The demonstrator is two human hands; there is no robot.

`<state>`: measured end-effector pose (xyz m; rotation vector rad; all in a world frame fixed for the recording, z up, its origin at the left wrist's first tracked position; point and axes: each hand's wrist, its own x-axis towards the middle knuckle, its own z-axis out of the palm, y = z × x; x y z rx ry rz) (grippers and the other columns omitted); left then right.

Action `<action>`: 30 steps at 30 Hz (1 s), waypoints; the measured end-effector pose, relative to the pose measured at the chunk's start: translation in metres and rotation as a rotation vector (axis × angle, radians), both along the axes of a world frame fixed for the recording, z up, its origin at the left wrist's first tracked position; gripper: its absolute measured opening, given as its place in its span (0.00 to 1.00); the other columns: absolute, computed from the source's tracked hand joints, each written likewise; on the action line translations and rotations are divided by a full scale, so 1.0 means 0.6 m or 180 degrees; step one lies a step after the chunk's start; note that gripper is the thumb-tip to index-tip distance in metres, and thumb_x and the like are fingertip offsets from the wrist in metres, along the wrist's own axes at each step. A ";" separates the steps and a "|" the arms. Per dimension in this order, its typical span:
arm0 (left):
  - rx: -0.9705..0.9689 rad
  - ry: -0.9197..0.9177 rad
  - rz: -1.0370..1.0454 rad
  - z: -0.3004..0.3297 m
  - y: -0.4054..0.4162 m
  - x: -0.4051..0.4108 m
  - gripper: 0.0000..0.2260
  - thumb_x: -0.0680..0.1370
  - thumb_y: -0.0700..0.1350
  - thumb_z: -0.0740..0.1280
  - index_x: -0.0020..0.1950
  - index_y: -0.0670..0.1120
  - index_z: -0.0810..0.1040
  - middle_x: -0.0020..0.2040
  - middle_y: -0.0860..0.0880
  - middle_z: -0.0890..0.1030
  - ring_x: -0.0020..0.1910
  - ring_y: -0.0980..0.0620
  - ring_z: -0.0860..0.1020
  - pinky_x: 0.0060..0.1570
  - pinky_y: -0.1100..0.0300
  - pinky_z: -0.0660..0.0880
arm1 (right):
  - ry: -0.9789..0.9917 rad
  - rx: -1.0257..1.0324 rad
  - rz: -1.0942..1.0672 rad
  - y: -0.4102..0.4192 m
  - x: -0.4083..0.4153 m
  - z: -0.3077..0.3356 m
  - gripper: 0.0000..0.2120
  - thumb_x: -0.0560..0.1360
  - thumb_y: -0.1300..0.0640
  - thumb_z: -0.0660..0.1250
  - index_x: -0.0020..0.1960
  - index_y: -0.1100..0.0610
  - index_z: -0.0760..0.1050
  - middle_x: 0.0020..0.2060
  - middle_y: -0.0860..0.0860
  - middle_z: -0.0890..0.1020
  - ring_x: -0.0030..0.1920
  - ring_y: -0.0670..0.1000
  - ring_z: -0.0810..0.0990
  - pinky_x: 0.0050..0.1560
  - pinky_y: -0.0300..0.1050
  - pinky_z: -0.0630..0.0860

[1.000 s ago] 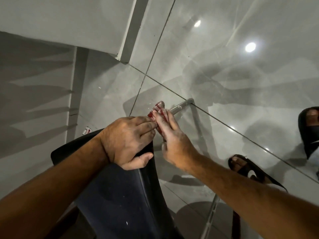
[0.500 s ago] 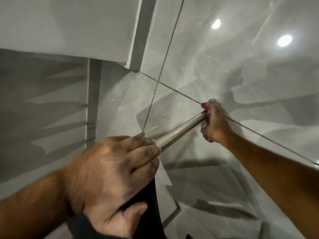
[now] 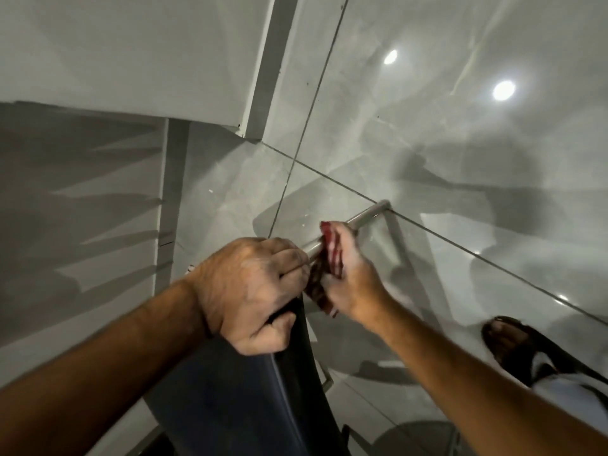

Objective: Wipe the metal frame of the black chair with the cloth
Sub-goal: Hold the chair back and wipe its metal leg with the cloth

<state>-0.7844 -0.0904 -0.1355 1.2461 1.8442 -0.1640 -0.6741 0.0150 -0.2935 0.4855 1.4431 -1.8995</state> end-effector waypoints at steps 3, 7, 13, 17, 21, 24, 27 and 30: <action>-0.0046 0.0039 -0.0045 0.004 -0.004 0.000 0.22 0.71 0.52 0.59 0.48 0.36 0.82 0.46 0.35 0.85 0.42 0.36 0.83 0.41 0.47 0.83 | 0.0447 -0.0186 0.0295 0.013 0.017 0.060 0.46 0.73 0.70 0.63 0.76 0.32 0.50 0.64 0.56 0.80 0.60 0.53 0.82 0.62 0.51 0.80; -0.0045 0.0289 -0.0130 0.010 -0.001 0.001 0.25 0.71 0.51 0.57 0.55 0.34 0.82 0.52 0.31 0.84 0.49 0.34 0.84 0.48 0.45 0.84 | 0.1368 0.0230 0.0787 0.064 0.032 0.063 0.44 0.74 0.71 0.64 0.80 0.45 0.47 0.65 0.60 0.79 0.59 0.55 0.83 0.63 0.40 0.77; -0.0221 0.1508 0.0770 0.033 -0.011 0.053 0.30 0.73 0.50 0.55 0.68 0.34 0.76 0.66 0.27 0.78 0.65 0.28 0.77 0.63 0.35 0.78 | 0.1521 0.0443 0.1984 0.149 0.146 0.059 0.47 0.76 0.67 0.65 0.78 0.33 0.43 0.71 0.56 0.75 0.58 0.52 0.82 0.59 0.39 0.77; -0.0205 0.1849 0.1174 0.033 -0.018 0.146 0.33 0.76 0.54 0.56 0.76 0.34 0.65 0.76 0.26 0.65 0.79 0.29 0.57 0.78 0.33 0.56 | 0.0799 0.0671 0.2432 0.199 0.207 0.054 0.51 0.76 0.66 0.65 0.76 0.32 0.33 0.61 0.57 0.80 0.48 0.50 0.81 0.49 0.43 0.78; -0.0149 0.1516 0.0404 0.036 -0.008 0.271 0.35 0.75 0.57 0.61 0.75 0.35 0.68 0.75 0.32 0.70 0.80 0.33 0.59 0.79 0.34 0.49 | 0.0273 0.0819 0.2541 0.234 0.259 0.070 0.51 0.76 0.67 0.68 0.79 0.45 0.32 0.62 0.62 0.80 0.53 0.56 0.83 0.55 0.50 0.81; 0.0050 0.0911 -0.0191 0.029 0.014 0.388 0.30 0.75 0.59 0.63 0.67 0.37 0.78 0.64 0.34 0.82 0.68 0.35 0.78 0.74 0.38 0.63 | 0.0187 0.0856 0.2674 0.250 0.293 0.072 0.51 0.76 0.66 0.68 0.79 0.45 0.32 0.60 0.60 0.80 0.48 0.51 0.81 0.55 0.49 0.81; 0.0035 0.0714 -0.0330 0.019 0.030 0.444 0.28 0.74 0.61 0.65 0.57 0.39 0.85 0.53 0.38 0.88 0.55 0.39 0.85 0.68 0.43 0.68 | 0.0092 0.0901 0.2463 0.257 0.304 0.064 0.49 0.77 0.64 0.67 0.79 0.41 0.35 0.61 0.59 0.80 0.51 0.52 0.83 0.56 0.48 0.82; -0.0017 0.0732 -0.0439 0.022 0.029 0.430 0.29 0.75 0.63 0.62 0.61 0.40 0.83 0.56 0.38 0.87 0.59 0.39 0.84 0.71 0.44 0.64 | 0.0090 0.0790 0.2016 0.248 0.262 0.056 0.46 0.78 0.65 0.65 0.79 0.38 0.39 0.68 0.62 0.75 0.55 0.57 0.84 0.56 0.48 0.82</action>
